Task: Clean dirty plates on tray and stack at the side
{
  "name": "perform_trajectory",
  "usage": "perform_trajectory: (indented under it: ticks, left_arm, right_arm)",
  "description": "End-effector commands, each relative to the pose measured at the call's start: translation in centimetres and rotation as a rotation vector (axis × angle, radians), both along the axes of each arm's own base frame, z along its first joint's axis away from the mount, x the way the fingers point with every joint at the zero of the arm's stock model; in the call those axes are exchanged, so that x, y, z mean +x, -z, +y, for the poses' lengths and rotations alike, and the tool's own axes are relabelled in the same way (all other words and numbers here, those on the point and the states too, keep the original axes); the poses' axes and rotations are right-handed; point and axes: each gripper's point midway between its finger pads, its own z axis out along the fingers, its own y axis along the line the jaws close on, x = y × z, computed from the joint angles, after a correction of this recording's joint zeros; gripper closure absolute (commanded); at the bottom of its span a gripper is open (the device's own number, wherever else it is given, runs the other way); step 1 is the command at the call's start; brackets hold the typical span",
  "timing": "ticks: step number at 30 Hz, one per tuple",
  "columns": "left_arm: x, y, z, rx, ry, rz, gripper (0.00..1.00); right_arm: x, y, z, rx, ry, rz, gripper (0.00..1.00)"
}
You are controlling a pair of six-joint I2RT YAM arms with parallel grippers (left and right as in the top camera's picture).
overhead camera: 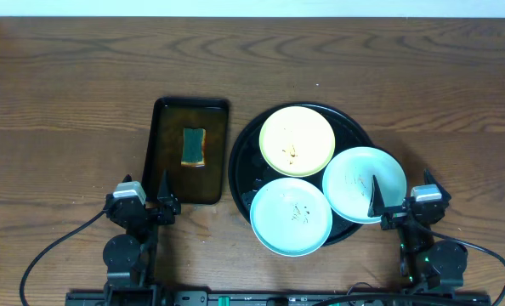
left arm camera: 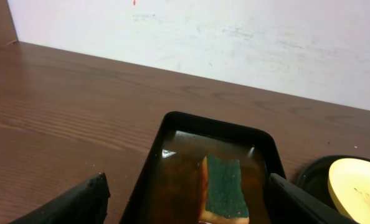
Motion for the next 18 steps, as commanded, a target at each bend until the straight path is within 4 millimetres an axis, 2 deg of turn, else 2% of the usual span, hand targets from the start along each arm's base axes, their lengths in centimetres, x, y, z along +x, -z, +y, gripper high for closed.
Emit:
perform_trajectory:
  ticks: [1,18]
  left_arm:
    - [-0.17,1.79,0.31,0.021,-0.012,0.062,0.21]
    - [-0.16,1.78,0.31,0.021,-0.012,0.062,0.20]
  right_arm:
    - [-0.03,0.01,0.17,-0.006,-0.007,-0.001,0.01]
    - [-0.06,-0.02,0.37,-0.004,-0.018,-0.003,0.01]
